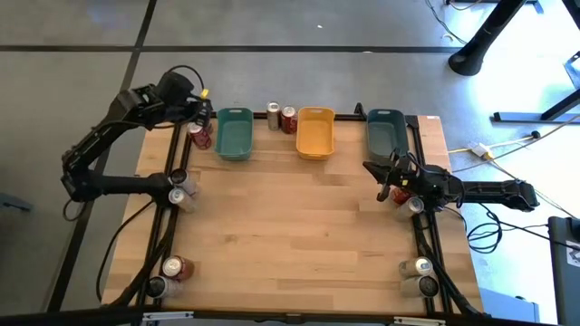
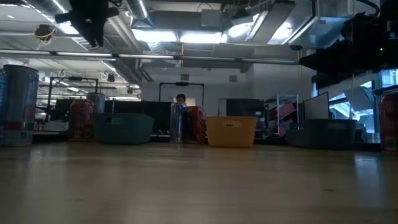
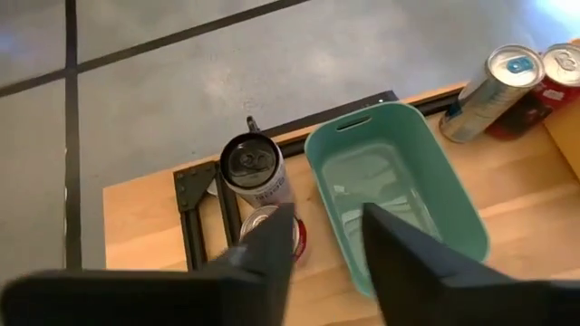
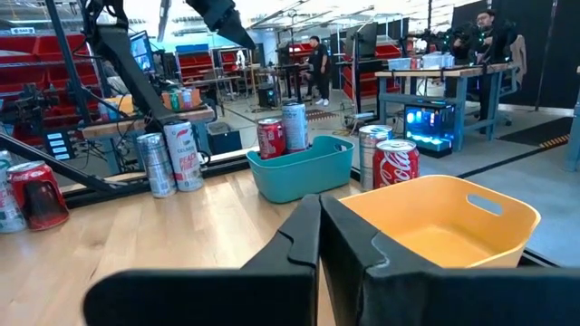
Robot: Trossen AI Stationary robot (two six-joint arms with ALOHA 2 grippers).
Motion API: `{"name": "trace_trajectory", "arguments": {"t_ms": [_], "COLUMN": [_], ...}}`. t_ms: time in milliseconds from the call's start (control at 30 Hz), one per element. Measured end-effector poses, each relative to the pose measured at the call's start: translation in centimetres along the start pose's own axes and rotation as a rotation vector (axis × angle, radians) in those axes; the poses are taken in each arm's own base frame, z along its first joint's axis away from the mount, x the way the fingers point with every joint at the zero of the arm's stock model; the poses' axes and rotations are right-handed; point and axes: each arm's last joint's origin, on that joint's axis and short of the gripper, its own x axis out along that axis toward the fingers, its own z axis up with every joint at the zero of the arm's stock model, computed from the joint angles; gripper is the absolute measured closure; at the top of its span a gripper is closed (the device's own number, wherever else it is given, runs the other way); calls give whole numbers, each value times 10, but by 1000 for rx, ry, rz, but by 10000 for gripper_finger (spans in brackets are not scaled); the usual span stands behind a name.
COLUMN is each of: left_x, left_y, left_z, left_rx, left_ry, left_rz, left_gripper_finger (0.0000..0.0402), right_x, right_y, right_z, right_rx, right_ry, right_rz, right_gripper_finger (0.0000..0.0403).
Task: Sort soda cans
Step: Put the top left red soda can into the green bin
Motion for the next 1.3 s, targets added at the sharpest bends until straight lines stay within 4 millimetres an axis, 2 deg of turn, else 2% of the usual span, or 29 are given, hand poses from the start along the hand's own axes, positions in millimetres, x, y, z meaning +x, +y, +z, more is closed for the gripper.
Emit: {"name": "trace_trajectory", "arguments": {"t_ms": [200,367,867,1000,1167,1300], "left_x": [6,15,20,21,24,31], "left_y": [3,3,-1,1,1,-3], "left_z": [2,4,4,5,6,8], "left_rx": [-29,-30,-7,-23,-41,-52], "left_ry": [27,72,95,98,106,118], "left_rz": [22,51,63,70,81,87], "left_gripper_finger": [148,96,85,63,8,19], "right_x": [0,0,0,0,0,0], "right_y": [0,0,0,0,0,0], "right_z": [-2,-4,-4,-4,-4,-4], "right_rx": [-7,-12,-4,-4,-4,-4], "right_ry": [25,40,41,41,40,40], "right_rz": [-2,-3,-3,-3,-3,-3], "right_gripper_finger": [393,393,393,393,393,393]}}
